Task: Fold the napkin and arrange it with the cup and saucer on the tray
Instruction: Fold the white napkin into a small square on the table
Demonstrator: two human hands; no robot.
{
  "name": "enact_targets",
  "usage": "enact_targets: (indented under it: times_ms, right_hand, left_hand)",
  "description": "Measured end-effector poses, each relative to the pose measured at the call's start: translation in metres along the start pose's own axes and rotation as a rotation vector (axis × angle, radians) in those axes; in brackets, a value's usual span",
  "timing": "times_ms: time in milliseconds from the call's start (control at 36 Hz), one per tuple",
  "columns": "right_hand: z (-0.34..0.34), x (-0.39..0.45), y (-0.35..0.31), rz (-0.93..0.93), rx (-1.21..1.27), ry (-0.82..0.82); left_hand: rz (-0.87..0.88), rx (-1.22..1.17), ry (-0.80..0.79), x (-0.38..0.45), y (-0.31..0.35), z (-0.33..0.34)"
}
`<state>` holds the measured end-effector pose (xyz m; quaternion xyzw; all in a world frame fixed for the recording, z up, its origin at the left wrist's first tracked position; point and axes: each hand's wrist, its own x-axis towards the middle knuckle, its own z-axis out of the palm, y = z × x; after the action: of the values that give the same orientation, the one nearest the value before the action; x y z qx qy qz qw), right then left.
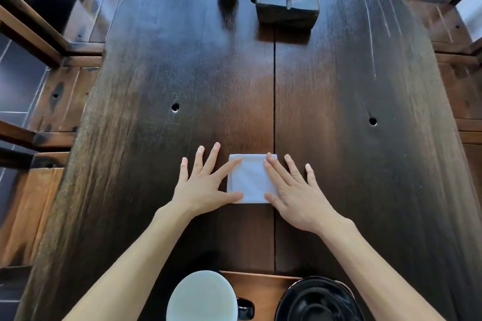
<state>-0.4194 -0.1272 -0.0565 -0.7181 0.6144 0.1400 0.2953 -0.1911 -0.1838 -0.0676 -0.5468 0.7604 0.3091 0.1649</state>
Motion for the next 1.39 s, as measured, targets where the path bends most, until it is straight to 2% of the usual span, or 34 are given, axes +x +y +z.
enact_targets:
  times_ms: [111, 194, 306, 528, 694, 806, 861, 944, 1000, 1083, 1194, 1278, 1389]
  right_hand:
    - [0.0, 0.003, -0.021, -0.01, 0.146, 0.126]
    - [0.012, 0.009, -0.033, -0.025, 0.056, 0.149]
    - [0.024, 0.01, -0.025, 0.032, 0.003, 0.174]
    - [0.025, -0.001, 0.0, 0.059, 0.0, 0.178]
    - [0.021, -0.003, -0.003, 0.07, 0.036, 0.153]
    - [0.013, -0.001, -0.002, 0.047, 0.128, 0.121]
    - [0.007, 0.0, -0.002, 0.03, 0.286, 0.14]
    - [-0.004, -0.004, -0.005, 0.074, 0.662, 0.309]
    - [-0.009, -0.008, -0.005, 0.15, 0.794, 0.457]
    - [-0.016, -0.008, -0.004, 0.323, 0.815, 0.558]
    - [-0.021, 0.001, 0.0, 0.519, 0.918, 0.423]
    - [-0.021, 0.009, 0.002, 0.573, 0.858, 0.283]
    - [-0.026, 0.017, 0.002, 0.616, 0.797, 0.226]
  left_hand:
    - [0.02, -0.049, 0.131, 0.002, 0.017, -0.001]
    - [0.055, 0.071, 0.21, 0.001, 0.021, 0.012]
    - [0.002, 0.158, 0.24, -0.005, 0.011, 0.029]
    - [-0.037, 0.167, 0.216, -0.008, 0.006, 0.03]
    - [-0.03, 0.139, 0.129, -0.007, 0.007, 0.024]
    - [0.014, -0.005, 0.075, -0.006, 0.006, 0.009]
    - [0.023, -0.229, 0.136, -0.011, 0.005, -0.003]
    - [-0.061, -0.606, 0.295, -0.022, 0.008, -0.019]
    - [-0.159, -0.654, 0.383, -0.024, 0.01, -0.024]
    - [-0.319, -0.72, 0.305, -0.023, 0.017, -0.029]
    - [-0.38, -0.776, 0.169, -0.018, 0.025, -0.029]
    - [-0.399, -0.752, 0.095, -0.012, 0.028, -0.028]
    - [-0.452, -0.758, 0.058, 0.003, 0.029, -0.024]
